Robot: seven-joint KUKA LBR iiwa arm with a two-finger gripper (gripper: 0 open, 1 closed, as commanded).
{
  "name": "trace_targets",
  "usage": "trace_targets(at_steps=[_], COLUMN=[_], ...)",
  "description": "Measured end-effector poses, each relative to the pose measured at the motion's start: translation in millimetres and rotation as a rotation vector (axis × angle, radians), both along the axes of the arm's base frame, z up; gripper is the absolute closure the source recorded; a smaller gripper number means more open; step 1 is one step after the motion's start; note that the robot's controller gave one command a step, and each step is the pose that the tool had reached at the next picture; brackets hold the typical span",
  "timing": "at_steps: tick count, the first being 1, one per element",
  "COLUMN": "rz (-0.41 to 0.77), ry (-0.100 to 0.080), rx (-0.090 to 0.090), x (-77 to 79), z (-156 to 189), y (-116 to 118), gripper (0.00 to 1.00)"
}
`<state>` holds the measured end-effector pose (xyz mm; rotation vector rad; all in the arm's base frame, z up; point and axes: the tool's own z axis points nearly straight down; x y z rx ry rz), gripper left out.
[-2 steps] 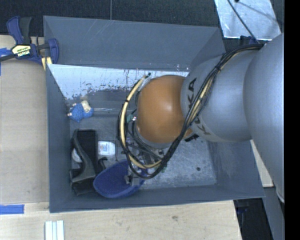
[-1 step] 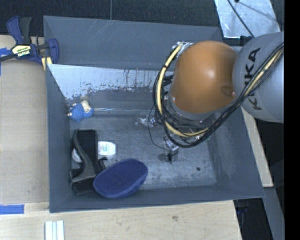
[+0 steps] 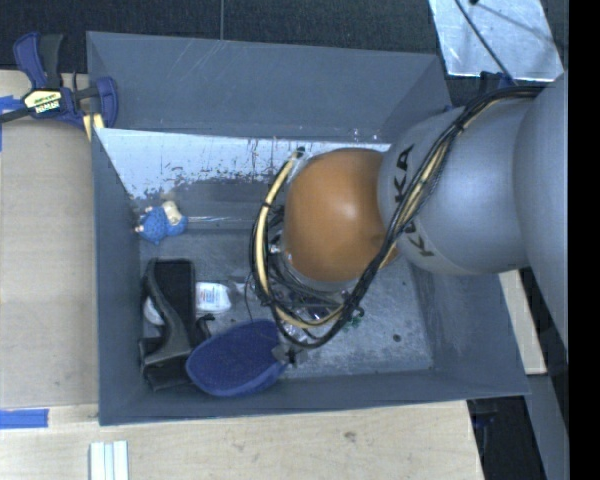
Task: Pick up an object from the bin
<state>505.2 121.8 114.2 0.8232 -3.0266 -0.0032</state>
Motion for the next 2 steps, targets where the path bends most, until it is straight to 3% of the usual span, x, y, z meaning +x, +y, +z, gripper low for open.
trace_targets(at_steps=[1, 2], rz=[0.096, 0.093], ry=[-0.005, -0.008], rx=[-0.002, -0.003], x=[-5.6, -4.3], z=[-43.7, -40.7], y=[-0.4, -0.6], gripper=[0.00, 1.00])
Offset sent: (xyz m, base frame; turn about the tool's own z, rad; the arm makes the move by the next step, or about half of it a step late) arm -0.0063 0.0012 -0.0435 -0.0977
